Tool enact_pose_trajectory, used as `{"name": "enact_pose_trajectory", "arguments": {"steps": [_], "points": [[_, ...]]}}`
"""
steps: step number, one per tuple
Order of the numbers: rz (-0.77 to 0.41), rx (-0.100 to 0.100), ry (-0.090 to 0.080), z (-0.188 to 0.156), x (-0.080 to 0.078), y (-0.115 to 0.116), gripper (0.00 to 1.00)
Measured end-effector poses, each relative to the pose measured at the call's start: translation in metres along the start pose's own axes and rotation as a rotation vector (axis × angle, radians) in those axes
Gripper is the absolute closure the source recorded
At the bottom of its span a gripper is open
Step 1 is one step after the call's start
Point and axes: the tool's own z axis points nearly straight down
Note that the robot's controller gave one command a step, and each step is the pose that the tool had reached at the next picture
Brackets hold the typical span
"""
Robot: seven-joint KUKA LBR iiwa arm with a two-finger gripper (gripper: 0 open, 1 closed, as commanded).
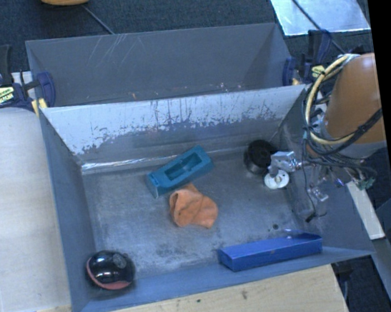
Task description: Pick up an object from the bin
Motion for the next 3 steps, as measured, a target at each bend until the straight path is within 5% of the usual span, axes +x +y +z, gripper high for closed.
{"name": "enact_pose_trajectory", "arguments": {"steps": [1, 2, 3], "points": [[0.224, 0.0, -0.001, 0.022, -0.038, -0.02, 0.0], [0.218, 0.002, -0.002, 0.046, -0.056, -0.031, 0.0], [0.151, 0.002, -0.01, 0.066, -0.064, -0.051, 1.0]]}}
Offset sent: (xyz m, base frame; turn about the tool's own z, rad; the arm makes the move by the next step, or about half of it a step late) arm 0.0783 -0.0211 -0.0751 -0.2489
